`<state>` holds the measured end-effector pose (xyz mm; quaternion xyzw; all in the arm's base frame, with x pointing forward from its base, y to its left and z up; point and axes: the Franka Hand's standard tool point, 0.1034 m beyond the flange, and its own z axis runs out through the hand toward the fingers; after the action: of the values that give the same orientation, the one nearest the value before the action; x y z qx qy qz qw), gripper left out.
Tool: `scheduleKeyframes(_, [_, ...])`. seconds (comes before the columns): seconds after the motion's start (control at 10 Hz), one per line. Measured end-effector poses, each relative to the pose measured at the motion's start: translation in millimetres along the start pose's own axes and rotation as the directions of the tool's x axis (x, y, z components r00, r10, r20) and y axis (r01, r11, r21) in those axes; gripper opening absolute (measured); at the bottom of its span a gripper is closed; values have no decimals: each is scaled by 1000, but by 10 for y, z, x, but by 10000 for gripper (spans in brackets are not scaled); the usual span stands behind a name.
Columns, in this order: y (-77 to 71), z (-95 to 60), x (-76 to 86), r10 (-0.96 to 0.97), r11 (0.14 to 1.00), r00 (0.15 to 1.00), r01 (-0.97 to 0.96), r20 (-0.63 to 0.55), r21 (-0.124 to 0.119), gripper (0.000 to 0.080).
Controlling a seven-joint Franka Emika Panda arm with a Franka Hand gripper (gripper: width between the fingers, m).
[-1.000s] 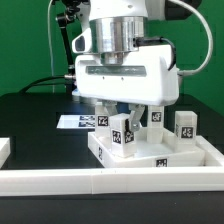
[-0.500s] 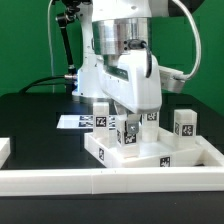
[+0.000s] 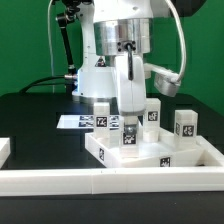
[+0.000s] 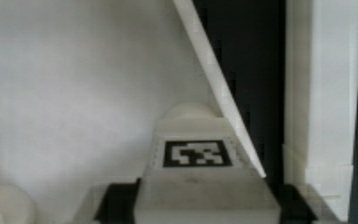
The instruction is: Assemble square table
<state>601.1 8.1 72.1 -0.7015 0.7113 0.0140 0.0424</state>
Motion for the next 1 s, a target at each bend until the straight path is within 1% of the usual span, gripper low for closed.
scheduleKeyframes(0.1, [0, 0, -5, -89, 996, 996, 89, 0, 0, 507])
scheduleKeyframes(0.2, [-9, -5, -5, -142, 990, 990, 142, 1, 5, 507])
scheduleKeyframes(0.3, [-21, -10, -3, -240, 971, 971, 240, -2, 11, 621])
scheduleKeyframes(0.4, [-30, -9, -7, -340, 940, 940, 340, -8, 17, 641])
scheduleKeyframes(0.6, [-20, 0, -6, -540, 842, 842, 540, -14, 16, 647])
scheduleKeyframes(0.8, [-16, 4, -40, -671, 742, 742, 671, -15, 13, 649])
scheduleKeyframes(0.9, [-16, 5, -42, -742, 670, 670, 742, -16, 11, 649])
scheduleKeyframes(1.0, [-16, 5, -41, -783, 621, 621, 784, -16, 10, 649])
